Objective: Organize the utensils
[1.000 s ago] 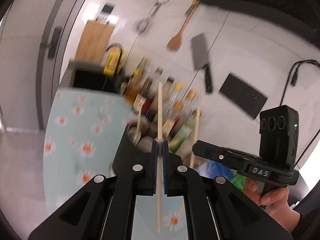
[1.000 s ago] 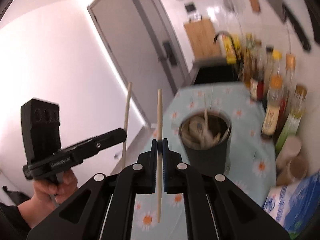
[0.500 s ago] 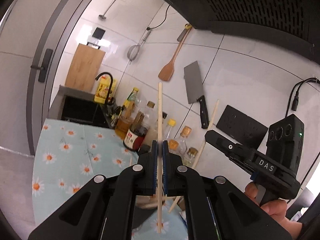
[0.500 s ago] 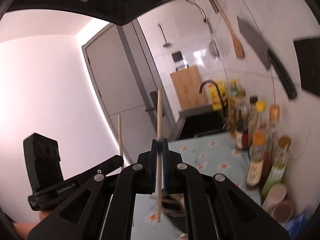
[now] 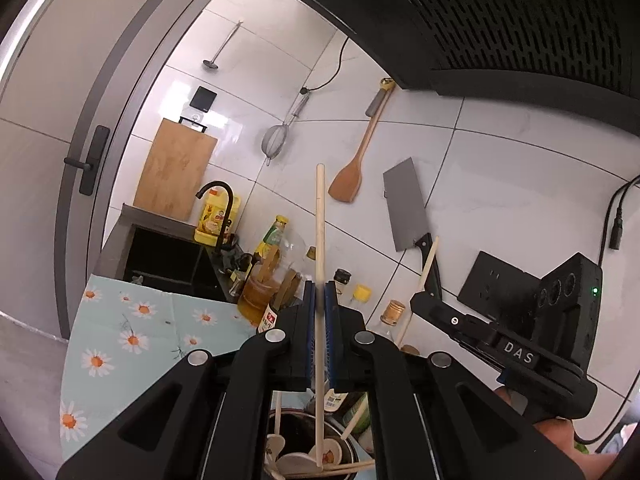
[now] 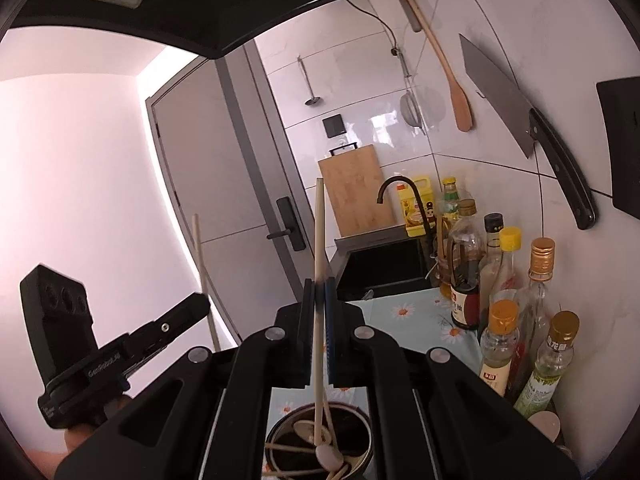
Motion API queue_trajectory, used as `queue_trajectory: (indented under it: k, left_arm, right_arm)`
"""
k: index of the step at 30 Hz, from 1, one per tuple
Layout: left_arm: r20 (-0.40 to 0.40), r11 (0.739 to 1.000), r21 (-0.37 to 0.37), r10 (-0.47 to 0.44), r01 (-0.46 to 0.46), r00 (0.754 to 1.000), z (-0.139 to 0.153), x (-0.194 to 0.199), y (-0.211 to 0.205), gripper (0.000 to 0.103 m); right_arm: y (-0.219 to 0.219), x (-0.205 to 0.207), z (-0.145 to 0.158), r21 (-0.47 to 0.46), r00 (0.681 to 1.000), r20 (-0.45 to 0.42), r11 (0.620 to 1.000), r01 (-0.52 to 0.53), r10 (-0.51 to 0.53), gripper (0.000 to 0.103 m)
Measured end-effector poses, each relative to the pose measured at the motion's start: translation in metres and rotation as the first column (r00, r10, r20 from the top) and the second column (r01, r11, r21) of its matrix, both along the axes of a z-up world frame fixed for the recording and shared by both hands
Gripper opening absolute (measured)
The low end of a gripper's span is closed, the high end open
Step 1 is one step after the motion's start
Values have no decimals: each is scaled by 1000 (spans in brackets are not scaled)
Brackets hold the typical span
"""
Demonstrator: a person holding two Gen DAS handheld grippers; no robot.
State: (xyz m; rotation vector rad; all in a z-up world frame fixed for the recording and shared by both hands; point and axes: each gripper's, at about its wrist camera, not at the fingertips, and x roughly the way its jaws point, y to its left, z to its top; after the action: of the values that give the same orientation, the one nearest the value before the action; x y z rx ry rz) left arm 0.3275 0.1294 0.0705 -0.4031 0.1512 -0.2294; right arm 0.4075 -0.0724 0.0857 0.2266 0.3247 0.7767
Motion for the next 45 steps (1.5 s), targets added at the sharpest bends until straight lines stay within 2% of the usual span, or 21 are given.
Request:
queue_trajectory:
  k: [6,10,20,21,22,24,32,33,34,35,36,41,45]
  left_arm:
    - [-25,1000,-9,22,-22,999,-20,11,-1,4]
    - [-44,1000,-10,22,-22,999,-35,15,-4,4]
    - [-76,999,48,28,-25,997,-74,20,-18,4]
    - [-81,998,51,27,-23,996,-75,19,-19,4]
    - [-92,999,52,17,-12,996,-76,19,-20,4]
    - [-113,997,73,1,7,994,-79,17,-23,4]
    - [-126,996,87,7,4,992,-75,3,-23,5]
    - [-127,996,89,6,5,992,-74,1,-23,5]
    - [-128,996,90,7,4,992,-72,0,-23,7]
    - [-128,996,89,10,1,992,-70,-3,-23,17]
    - [-128,996,86,10,1,992,-68,-5,-23,20]
    - [-114,995,95,-6,17,994,-52,-21,-26,21]
    - [-100,992,122,-12,24,995,-36,-43,-31,21]
  right_arm:
    - [9,10,-17,-16,1000,-5,1000,25,-25,6]
    - [13,16,-38,-17,998,-50,999,35,-36,6]
    - [24,20,-74,-52,994,-106,998,35,-41,6]
    - [24,19,-76,-51,993,-111,998,30,-35,10]
    - [25,18,-76,-53,993,-114,998,28,-34,18]
    - [25,17,-77,-60,992,-125,998,24,-31,24]
    - [18,4,-67,-56,993,-112,998,23,-29,24]
    - [16,1,-64,-54,994,-109,998,22,-28,27]
    - [15,-1,-62,-50,994,-107,998,24,-29,30]
    - [13,-3,-60,-48,994,-106,999,26,-31,30]
    - [11,-6,-58,-45,994,-102,999,26,-30,30]
    - [0,-27,-43,-43,997,-72,999,32,-35,30]
    - [-14,-47,-31,-45,998,-55,999,22,-24,38]
